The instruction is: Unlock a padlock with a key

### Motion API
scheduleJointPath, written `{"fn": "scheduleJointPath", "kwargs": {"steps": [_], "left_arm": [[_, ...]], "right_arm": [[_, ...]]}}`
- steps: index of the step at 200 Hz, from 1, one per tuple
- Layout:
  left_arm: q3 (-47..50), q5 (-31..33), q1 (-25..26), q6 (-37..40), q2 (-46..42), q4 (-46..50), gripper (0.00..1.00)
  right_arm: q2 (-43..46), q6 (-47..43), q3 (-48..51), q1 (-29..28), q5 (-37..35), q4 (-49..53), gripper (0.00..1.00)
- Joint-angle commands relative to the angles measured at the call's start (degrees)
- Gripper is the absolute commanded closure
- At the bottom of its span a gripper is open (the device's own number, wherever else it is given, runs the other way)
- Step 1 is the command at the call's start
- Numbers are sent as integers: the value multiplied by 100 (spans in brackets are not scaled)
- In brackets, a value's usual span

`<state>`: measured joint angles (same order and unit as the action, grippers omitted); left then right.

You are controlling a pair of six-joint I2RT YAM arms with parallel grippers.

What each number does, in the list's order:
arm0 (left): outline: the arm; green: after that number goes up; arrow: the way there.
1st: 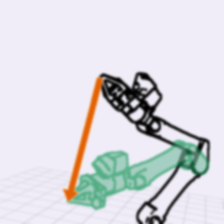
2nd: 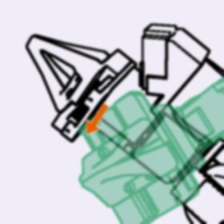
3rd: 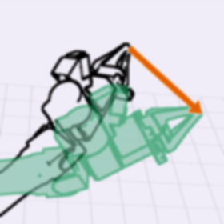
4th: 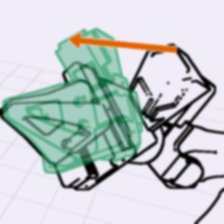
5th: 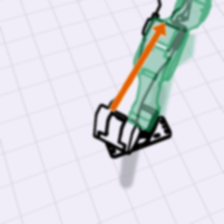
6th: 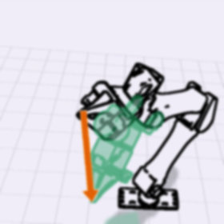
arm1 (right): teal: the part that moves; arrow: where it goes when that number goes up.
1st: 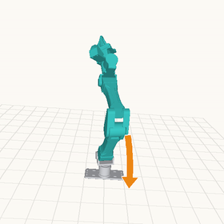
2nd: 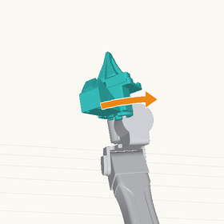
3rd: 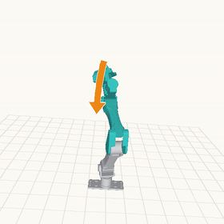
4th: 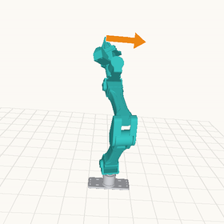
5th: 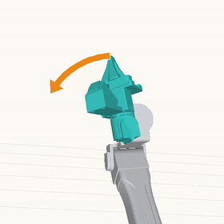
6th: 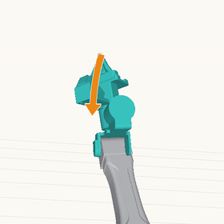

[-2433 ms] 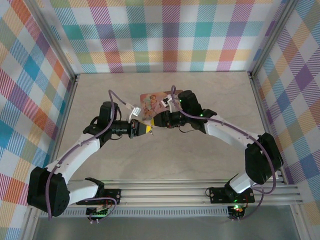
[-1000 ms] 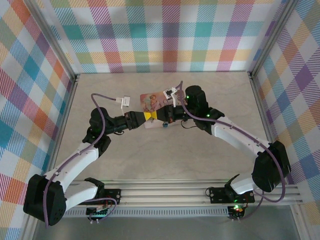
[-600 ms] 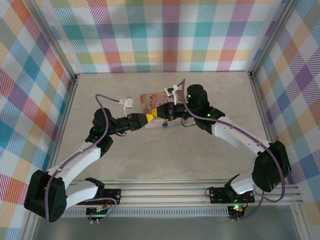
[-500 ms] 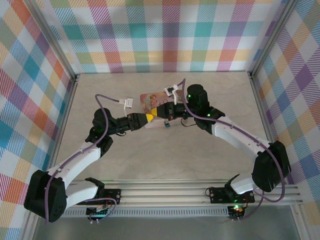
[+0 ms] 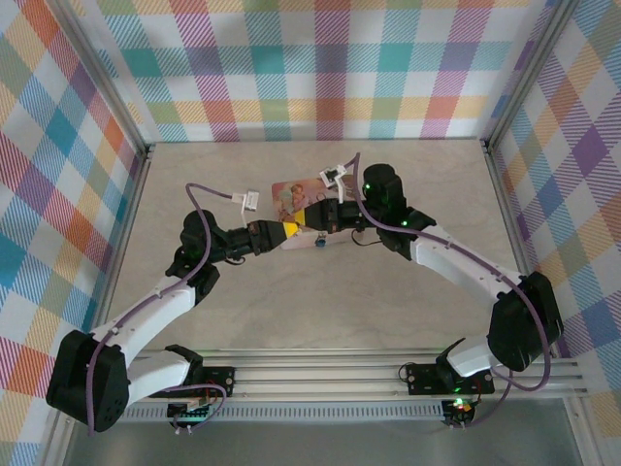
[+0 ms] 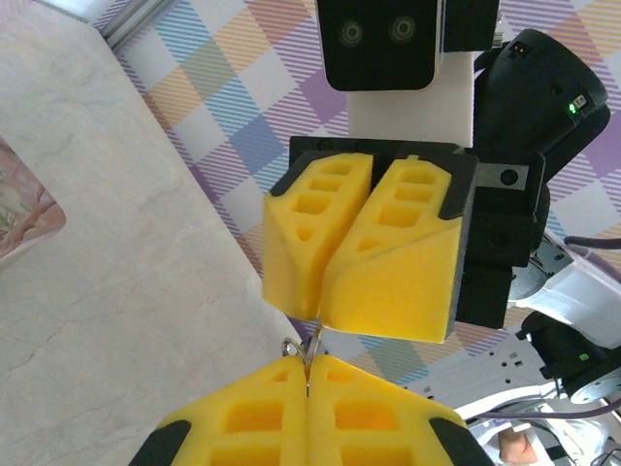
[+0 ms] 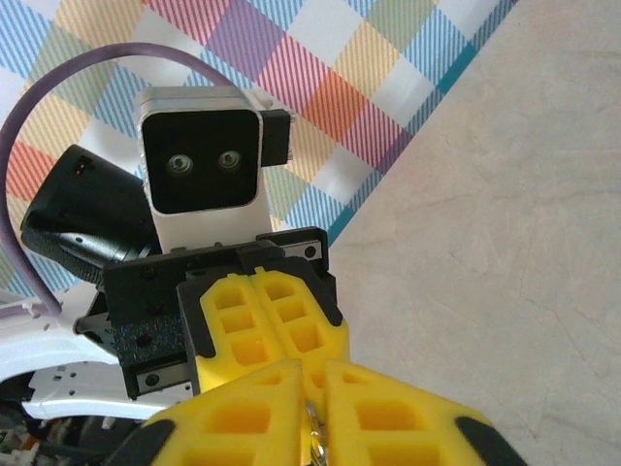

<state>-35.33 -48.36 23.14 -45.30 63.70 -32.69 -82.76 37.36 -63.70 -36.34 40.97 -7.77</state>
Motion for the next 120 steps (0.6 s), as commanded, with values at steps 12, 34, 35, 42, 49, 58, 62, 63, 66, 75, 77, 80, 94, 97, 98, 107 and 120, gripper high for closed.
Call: {"fn": "scheduleJointPath", "kwargs": {"steps": [12,34,35,42,49,58,62,63,66,75,77,80,94,97,98,107,120], "left_arm": [[-40,292,42,737,-294,956,100],[55,437,22,902,-320,1271,100],[63,448,23,901,-322,1277,100],[95,498,24,939,-325,1355,100],[114,575,24,1006,-347,1496,100],[148,673,17,1131,-366,1697,100],[157,732,21,1197,-380,1805,100],[162,741,18,1215,-382,1834,100],[169,805,16,1261,-394,1934,100],[210,959,18,1420,-446,2199,100],[222,986,16,1447,-457,2250,100],[240,1036,11,1496,-475,2314,100],[334,1278,15,1701,-562,2667,100],[356,1334,15,1733,-577,2735,100],[363,1349,16,1747,-578,2756,100],[431,1512,16,1835,-612,2943,100],[537,1660,16,1908,-602,3081,100]], "right_arm": [[10,-33,25,4,-165,212,66],[69,-80,-11,38,-495,582,51],[72,-80,-11,38,-516,605,51],[86,-88,-19,56,-717,777,49],[101,-109,-36,66,-1002,1030,48],[102,-176,-46,65,-1349,1383,47],[95,-213,-46,66,-1497,1525,47],[90,-221,-46,66,-1527,1564,47],[75,-247,-41,65,-1636,1674,47],[23,-320,-25,52,-1929,1981,48],[8,-336,-14,50,-2008,2040,48],[-13,-351,0,35,-2127,2125,49],[-125,-381,124,-81,-2737,2453,50],[-150,-372,152,-112,-2862,2487,50],[-160,-371,163,-125,-2895,2498,50],[-263,-354,254,-227,-3222,2552,50],[-490,-303,263,-415,-3747,2629,50]]}}
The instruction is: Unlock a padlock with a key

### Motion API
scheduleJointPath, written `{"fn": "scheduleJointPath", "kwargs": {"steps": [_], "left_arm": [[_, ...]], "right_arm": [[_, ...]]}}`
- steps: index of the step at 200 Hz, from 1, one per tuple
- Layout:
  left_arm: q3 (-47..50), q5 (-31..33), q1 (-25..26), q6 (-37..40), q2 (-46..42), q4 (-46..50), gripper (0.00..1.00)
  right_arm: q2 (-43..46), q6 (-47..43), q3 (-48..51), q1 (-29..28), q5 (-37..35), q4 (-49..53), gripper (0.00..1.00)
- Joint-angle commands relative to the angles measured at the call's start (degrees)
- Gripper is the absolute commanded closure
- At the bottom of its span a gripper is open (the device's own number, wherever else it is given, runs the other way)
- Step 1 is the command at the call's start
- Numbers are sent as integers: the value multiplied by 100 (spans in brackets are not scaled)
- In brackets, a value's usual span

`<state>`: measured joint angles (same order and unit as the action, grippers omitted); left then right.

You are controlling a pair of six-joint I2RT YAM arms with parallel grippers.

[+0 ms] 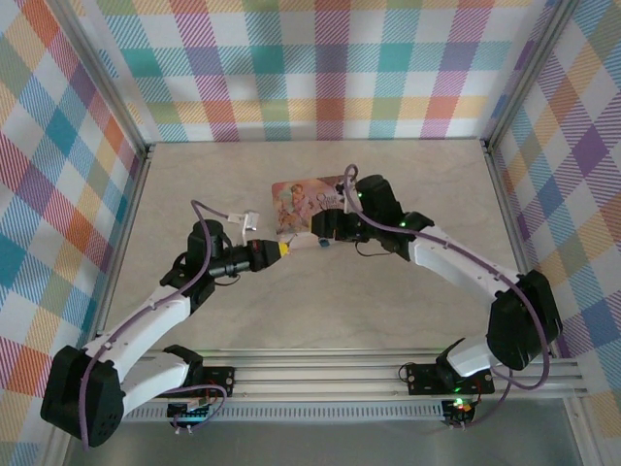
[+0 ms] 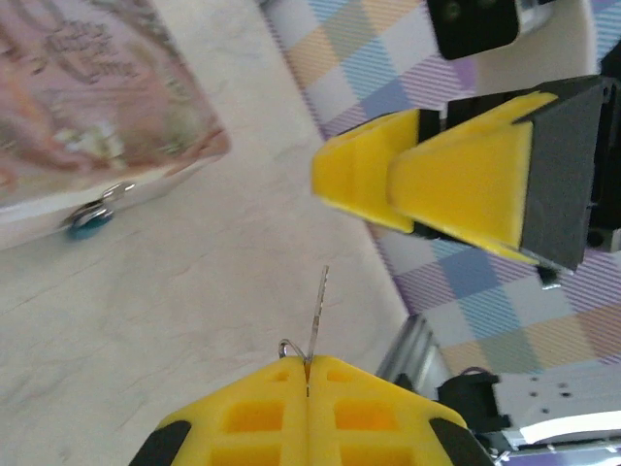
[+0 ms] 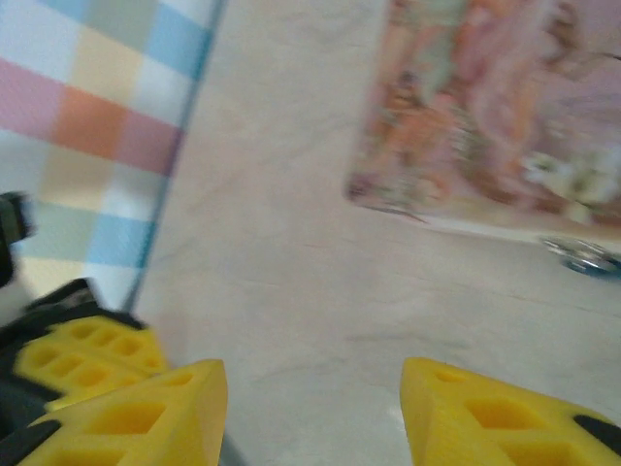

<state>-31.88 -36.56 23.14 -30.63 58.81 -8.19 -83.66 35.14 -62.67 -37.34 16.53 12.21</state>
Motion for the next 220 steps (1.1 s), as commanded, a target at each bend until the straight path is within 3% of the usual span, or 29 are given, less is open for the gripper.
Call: {"fn": "scheduleJointPath", "kwargs": {"steps": [1,40,77,220], "left_arm": [[200,481,16,443,-114,632,100],[428,566,16,534,91,634,100],[410,622,16,828,135,823,100],[656,611,16,972,25,860,100]], "right_arm": [[-421,-78,155,-325,-1338,632,50],[-1298,167,-201,-681,-2412,714,49],[-1659,396,-197,-730,-2972,446,49],[-2494,486,-656,-736,-3506,-48,50]]}}
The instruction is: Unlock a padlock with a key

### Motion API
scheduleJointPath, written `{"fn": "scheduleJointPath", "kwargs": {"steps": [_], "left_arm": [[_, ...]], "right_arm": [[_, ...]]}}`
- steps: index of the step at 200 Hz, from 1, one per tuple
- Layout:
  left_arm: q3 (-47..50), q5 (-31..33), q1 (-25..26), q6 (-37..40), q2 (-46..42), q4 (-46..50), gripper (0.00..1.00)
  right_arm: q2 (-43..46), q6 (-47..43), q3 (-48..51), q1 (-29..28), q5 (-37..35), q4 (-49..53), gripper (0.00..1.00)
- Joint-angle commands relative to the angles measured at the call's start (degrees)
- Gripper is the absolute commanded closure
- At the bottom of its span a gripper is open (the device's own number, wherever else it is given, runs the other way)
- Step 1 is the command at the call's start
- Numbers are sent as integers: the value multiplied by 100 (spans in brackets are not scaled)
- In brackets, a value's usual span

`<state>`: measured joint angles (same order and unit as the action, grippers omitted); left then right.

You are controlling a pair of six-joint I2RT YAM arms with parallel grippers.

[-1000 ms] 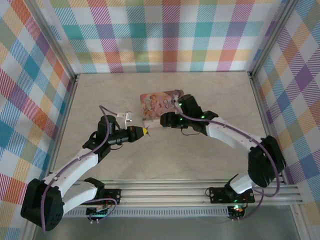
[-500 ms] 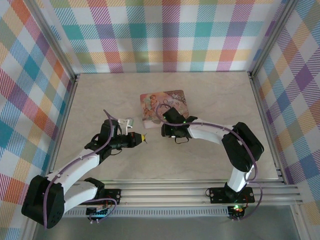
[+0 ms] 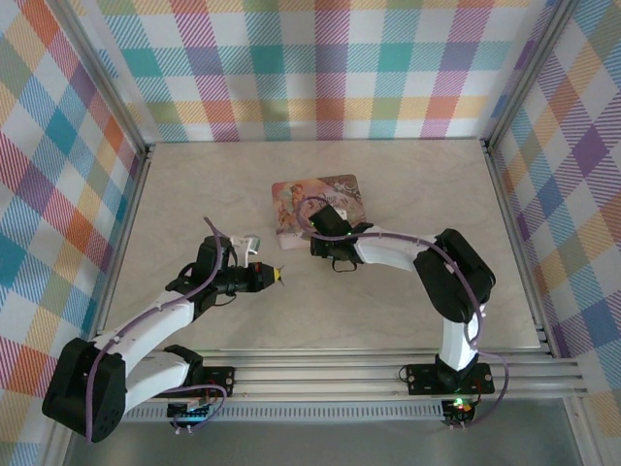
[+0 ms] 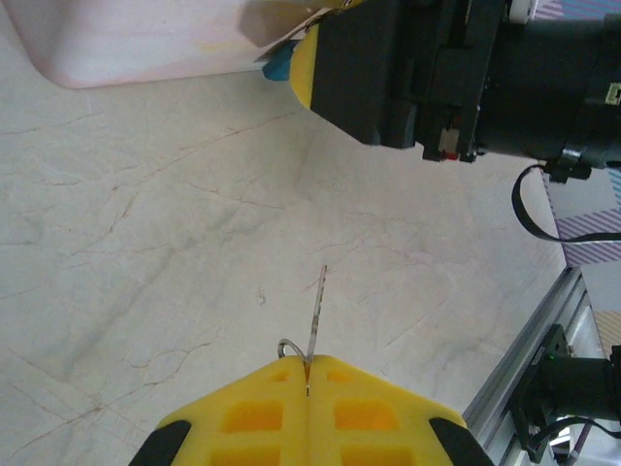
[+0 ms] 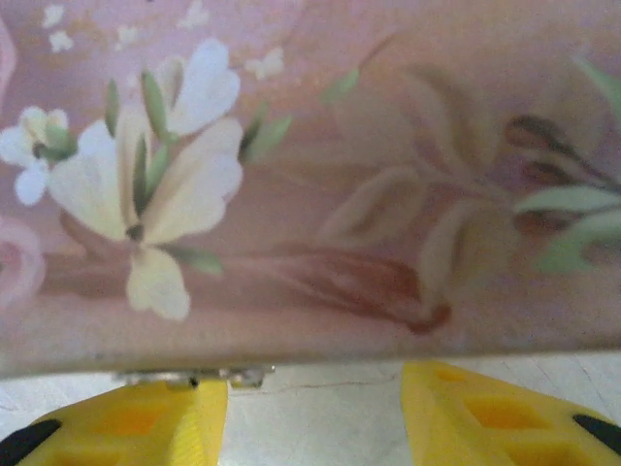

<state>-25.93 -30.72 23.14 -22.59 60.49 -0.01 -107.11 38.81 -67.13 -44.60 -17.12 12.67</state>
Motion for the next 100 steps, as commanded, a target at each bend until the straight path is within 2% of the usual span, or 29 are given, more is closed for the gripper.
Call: {"fn": "scheduleJointPath", "kwargs": {"steps": [1,100], "left_arm": [[57,29,16,172,-147,48,100],[185,44,16,220,-352,181,100]], "right_arm": [[-151,123,-216,-8,-141,-96,50],[-368,49,-334,-13,-491,-289,57]]}}
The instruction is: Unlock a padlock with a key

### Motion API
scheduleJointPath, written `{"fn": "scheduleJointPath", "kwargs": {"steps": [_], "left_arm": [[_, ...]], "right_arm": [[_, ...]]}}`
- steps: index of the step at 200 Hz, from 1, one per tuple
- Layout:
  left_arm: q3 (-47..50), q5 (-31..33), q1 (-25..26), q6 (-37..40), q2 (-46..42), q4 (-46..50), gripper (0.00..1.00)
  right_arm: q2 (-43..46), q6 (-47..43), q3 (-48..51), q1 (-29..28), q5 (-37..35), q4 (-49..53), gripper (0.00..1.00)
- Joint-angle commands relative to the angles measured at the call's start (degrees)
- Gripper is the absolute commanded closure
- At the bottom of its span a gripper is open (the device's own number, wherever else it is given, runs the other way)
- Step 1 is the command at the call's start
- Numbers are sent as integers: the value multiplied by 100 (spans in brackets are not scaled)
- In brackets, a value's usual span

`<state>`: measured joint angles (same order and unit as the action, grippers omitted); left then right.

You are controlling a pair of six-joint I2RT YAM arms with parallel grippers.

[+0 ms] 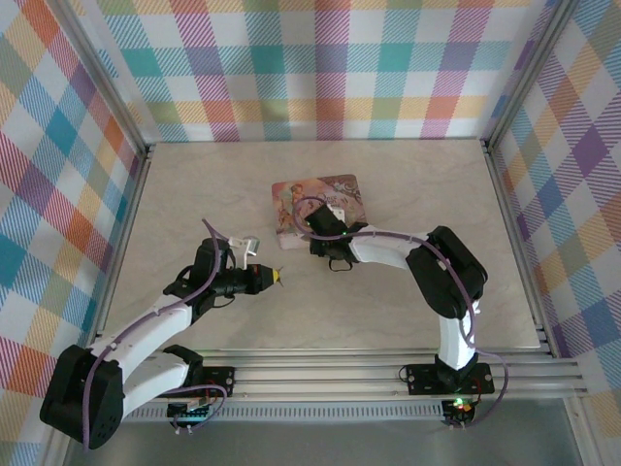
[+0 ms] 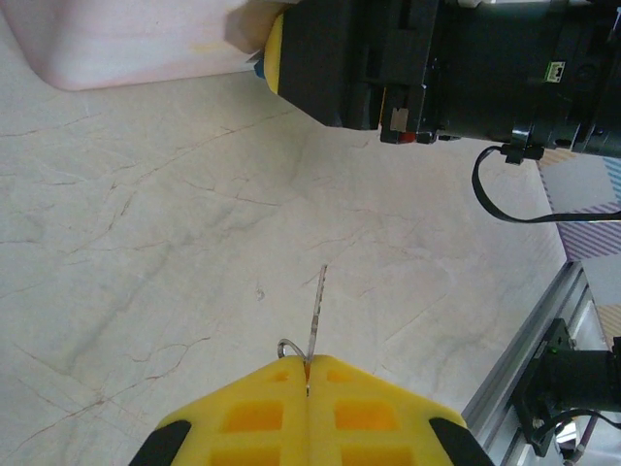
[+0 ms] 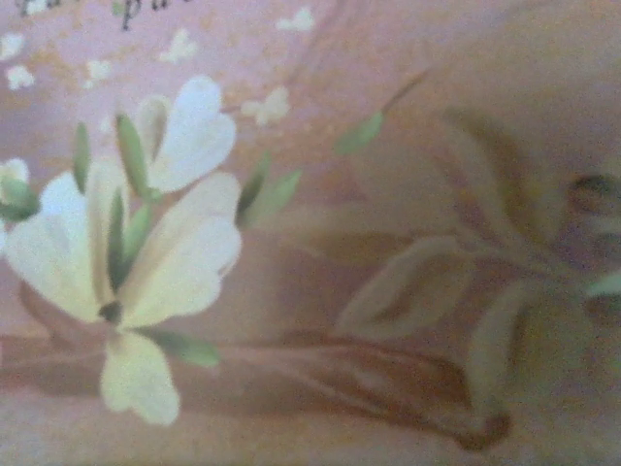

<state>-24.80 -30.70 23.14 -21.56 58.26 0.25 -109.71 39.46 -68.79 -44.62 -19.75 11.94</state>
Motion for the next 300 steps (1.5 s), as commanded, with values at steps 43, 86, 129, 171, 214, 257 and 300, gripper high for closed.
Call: {"fn": "scheduleJointPath", "kwargs": {"steps": [43,86,129,171,214,257,300], "left_arm": [[96,55,16,157,-141,202,100],[207,68,15,128,-122,-20,100],[278,18,16,117,24,-484,100],[522,51,63,312,71,-1430,100],[978,267,191,1075,-278,-2504,100],[784,390,209,1437,-215,-2354,100],[721,392,354,1423,346,-2939,100]], "right_arm": [[-148,-114,-213,-12,-266,-217,66],[137,-157,-112,-12,-86,-97,81],[307,-378,-252,-11,385,390,90],[526,-594,-545,-5,1181,1105,95],[756,-363,-833,200,2082,1642,100],[785,-156,-1040,349,2921,1823,100],[862,38,-1145,562,3701,1839,100]]}}
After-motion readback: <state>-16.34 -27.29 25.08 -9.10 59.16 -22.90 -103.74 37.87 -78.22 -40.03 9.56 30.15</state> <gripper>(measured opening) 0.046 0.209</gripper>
